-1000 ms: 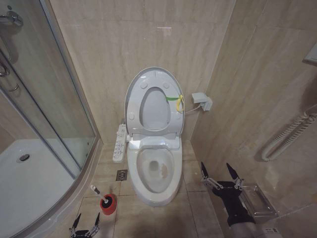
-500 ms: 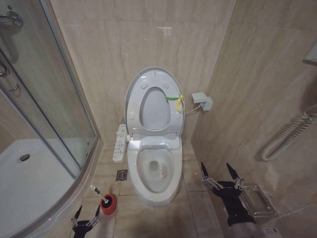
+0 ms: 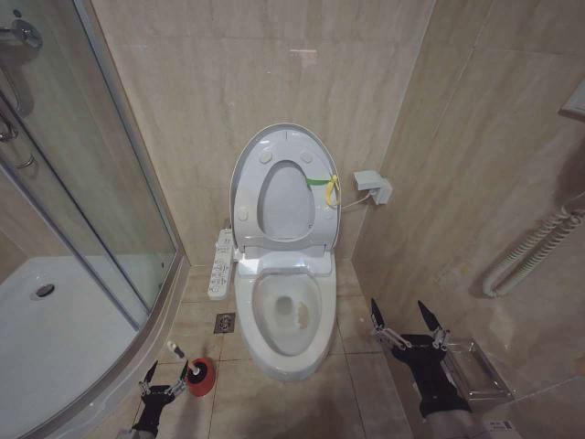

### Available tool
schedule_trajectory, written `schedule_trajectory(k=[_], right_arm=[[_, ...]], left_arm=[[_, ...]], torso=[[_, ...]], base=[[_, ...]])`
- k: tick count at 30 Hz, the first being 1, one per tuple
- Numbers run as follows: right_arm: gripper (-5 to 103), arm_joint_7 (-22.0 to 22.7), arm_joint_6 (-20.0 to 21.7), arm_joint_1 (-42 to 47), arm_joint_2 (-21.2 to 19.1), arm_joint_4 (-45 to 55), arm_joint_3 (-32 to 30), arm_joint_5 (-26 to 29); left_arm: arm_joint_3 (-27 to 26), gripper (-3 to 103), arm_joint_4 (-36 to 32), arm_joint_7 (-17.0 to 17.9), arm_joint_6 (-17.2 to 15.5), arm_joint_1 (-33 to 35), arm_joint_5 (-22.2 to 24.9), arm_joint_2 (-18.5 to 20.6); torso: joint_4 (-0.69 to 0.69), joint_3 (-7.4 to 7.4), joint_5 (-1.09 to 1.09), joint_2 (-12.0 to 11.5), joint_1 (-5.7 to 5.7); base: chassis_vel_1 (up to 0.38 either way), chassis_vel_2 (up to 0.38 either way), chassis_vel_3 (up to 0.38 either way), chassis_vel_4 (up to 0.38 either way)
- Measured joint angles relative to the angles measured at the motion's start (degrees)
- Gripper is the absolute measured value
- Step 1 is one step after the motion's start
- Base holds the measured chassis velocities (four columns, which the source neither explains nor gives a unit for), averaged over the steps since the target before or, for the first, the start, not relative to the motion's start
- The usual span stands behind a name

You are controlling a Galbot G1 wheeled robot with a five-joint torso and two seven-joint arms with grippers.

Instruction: Open the toilet lid, clean the toilet bowl with a toilet brush, close the toilet lid, and flush.

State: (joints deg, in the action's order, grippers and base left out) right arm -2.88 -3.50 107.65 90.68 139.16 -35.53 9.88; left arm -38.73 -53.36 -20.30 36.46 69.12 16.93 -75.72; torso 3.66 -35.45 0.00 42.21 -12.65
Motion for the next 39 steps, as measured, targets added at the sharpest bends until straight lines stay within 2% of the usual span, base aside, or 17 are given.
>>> schedule_trajectory(k=[10, 27, 28, 33, 34, 39], right_arm=[[100, 0.0, 0.0, 0.0, 0.0, 0.0, 0.0, 0.0], [100, 0.0, 0.0, 0.0, 0.0, 0.0, 0.0, 0.0], [100, 0.0, 0.0, 0.0, 0.0, 0.0, 0.0, 0.0], [100, 0.0, 0.0, 0.0, 0.0, 0.0, 0.0, 0.0], [100, 0.0, 0.0, 0.0, 0.0, 0.0, 0.0, 0.0], [100, 0.0, 0.0, 0.0, 0.0, 0.0, 0.0, 0.0]], left_arm=[[0.65, 98, 1.59, -0.93, 0.0, -2.98, -1.03, 1.51], [0.96, 96, 3.6, -1.23, 0.73, -5.38, -1.69, 1.31], [0.96, 90, 3.66, -1.24, 0.81, -5.4, -1.72, 1.31], [0.83, 90, 4.2, -1.41, 1.43, -5.65, -1.73, 1.2], [0.76, 66, 4.43, -1.55, 1.62, -5.78, -1.73, 1.18], [0.65, 66, 4.67, -2.53, 1.83, -5.74, -1.55, 1.17]], torso=[[0.01, 0.0, 0.0, 0.0, 0.0], [0.01, 0.0, 0.0, 0.0, 0.0], [0.01, 0.0, 0.0, 0.0, 0.0], [0.0, 0.0, 0.0, 0.01, 0.0], [0.02, 0.01, 0.0, 0.01, 0.0], [0.01, 0.01, 0.0, 0.01, 0.0]], base=[[0.0, 0.0, 0.0, 0.0], [0.0, 0.0, 0.0, 0.0], [0.0, 0.0, 0.0, 0.0], [0.0, 0.0, 0.0, 0.0], [0.0, 0.0, 0.0, 0.0], [0.0, 0.0, 0.0, 0.0]])
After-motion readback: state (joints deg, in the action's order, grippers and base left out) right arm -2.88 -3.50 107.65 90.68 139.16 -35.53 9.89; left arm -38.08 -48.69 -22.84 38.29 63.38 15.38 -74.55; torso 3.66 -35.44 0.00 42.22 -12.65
